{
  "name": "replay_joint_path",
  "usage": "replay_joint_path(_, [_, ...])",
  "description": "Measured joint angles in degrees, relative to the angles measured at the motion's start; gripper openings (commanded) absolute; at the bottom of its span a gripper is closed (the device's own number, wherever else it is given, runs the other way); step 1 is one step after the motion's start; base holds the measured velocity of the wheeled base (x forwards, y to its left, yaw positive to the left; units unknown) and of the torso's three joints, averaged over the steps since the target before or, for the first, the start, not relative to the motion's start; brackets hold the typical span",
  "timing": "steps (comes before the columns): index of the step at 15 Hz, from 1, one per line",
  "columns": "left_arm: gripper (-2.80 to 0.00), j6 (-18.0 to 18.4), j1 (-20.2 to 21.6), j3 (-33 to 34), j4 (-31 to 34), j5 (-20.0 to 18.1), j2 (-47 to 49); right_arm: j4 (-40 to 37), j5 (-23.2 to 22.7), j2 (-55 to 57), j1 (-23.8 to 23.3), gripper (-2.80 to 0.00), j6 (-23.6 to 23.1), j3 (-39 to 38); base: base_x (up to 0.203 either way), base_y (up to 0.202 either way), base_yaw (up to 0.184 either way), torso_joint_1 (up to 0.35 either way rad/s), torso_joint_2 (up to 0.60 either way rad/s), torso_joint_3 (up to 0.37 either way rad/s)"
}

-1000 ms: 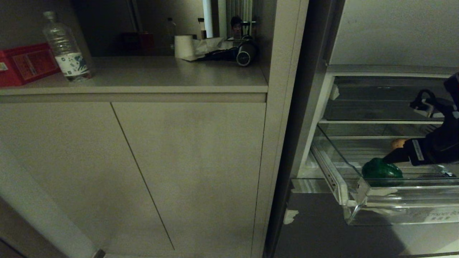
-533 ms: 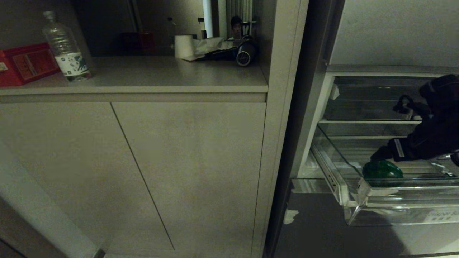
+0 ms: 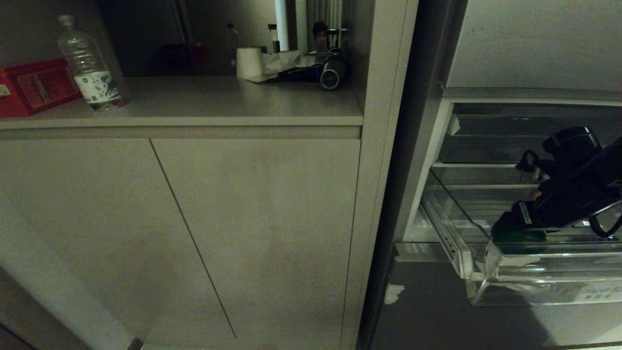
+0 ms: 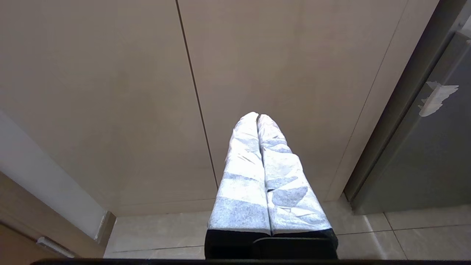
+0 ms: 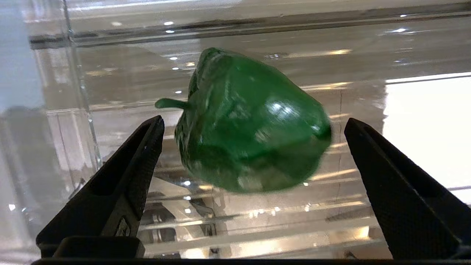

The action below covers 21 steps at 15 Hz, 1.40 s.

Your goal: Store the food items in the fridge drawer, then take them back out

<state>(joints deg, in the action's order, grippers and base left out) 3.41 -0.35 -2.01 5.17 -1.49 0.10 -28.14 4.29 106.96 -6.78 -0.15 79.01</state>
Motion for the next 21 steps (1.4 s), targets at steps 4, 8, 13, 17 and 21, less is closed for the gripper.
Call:
replay_joint_path(4, [-2.8, 0.0, 0.0, 0.0, 0.0, 0.01, 0.0, 0.9, -0.27, 2.5, -0.05, 0.0, 0.07, 0.62, 0.0, 0.0, 0.0, 0.0, 0.0, 0.0])
replay_joint_path(8, [-2.8, 0.0, 0.0, 0.0, 0.0, 0.01, 0.0, 1.02, -0.28, 4.37, -0.07, 0.0, 0.07, 0.86, 0.0, 0.0, 0.0, 0.0, 0.0, 0.0])
replay_joint_path(13, [-2.8, 0.0, 0.02, 0.0, 0.0, 0.0, 0.0, 1.26, -0.27, 5.04, -0.13, -2.8, 0.11, 0.97, 0.0, 0.0, 0.0, 0.0, 0.0, 0.0])
replay_joint_path(17, [-2.8, 0.0, 0.02, 0.0, 0.0, 0.0, 0.0, 2.78, -0.22, 5.34, -0.16, -2.8, 0.1, 1.06, 0.0, 0.0, 0.0, 0.0, 0.0, 0.0])
replay_joint_path(21, [-2.8, 0.0, 0.02, 0.0, 0.0, 0.0, 0.0, 2.68, -0.18, 3.56, -0.09, -2.8, 0.02, 0.33, 0.0, 0.0, 0.0, 0.0, 0.0, 0.0])
